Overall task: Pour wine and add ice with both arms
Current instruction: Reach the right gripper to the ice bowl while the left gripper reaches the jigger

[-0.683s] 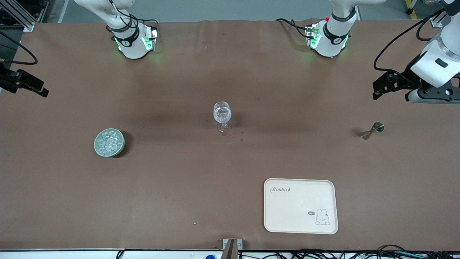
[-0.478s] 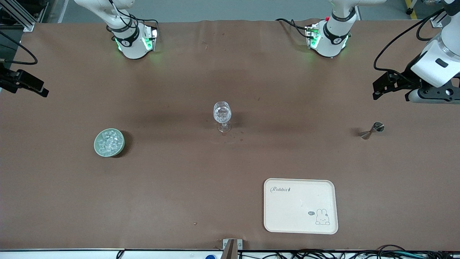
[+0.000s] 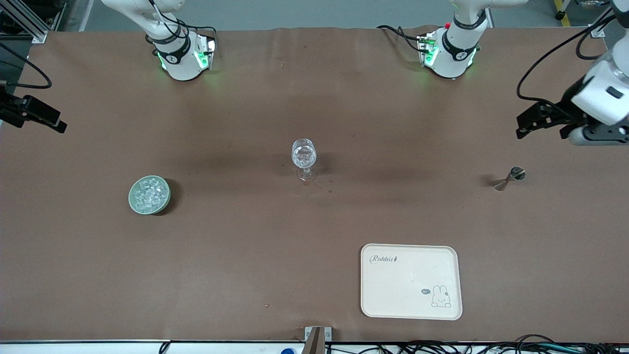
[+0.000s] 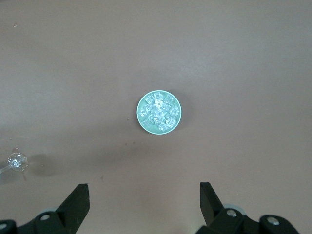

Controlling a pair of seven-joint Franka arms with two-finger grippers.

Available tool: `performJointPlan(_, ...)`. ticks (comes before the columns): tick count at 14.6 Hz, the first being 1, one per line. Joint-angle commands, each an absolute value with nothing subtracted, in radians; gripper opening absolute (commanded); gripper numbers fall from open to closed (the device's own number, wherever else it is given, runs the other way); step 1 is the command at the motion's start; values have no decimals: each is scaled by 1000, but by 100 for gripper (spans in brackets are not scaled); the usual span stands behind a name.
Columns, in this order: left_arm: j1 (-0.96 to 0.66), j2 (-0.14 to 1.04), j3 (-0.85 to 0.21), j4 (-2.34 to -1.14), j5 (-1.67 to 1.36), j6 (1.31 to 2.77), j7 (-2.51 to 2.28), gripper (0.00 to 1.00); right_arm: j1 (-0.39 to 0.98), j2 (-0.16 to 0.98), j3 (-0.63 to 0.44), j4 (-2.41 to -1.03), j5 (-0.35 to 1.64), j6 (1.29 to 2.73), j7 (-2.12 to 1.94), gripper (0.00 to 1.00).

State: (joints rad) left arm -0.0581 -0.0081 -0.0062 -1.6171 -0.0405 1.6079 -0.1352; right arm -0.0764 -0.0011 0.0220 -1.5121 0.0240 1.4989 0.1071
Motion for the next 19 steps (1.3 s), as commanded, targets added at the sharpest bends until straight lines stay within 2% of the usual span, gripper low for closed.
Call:
performJointPlan(1, -63, 38, 121, -1586, -167, 1585, -291, 100, -69, -8, 12, -1603, 31, 1577, 98, 100)
performJointPlan(7, -60, 179, 317, -1588, -274, 1583, -463, 100, -72, 8, 12, -1853, 28, 1811, 83, 100)
performJointPlan(12, -58, 351, 498, -1595, -477, 1580, -479, 100, -69, 87, 14, -2057, -9, 2153, 63, 100)
performJointPlan(15, -52, 483, 560, -1594, -609, 1580, -532, 100, -67, 150, 12, -2143, -12, 2325, 46, 100)
performJointPlan(17, -49, 556, 618, -1597, -716, 1575, -525, 100, -67, 218, 12, -2167, -29, 2411, 41, 93)
performJointPlan(19, -22, 624, 627, -1597, -808, 1517, -500, 100, -67, 254, 12, -2175, -54, 2450, 43, 84)
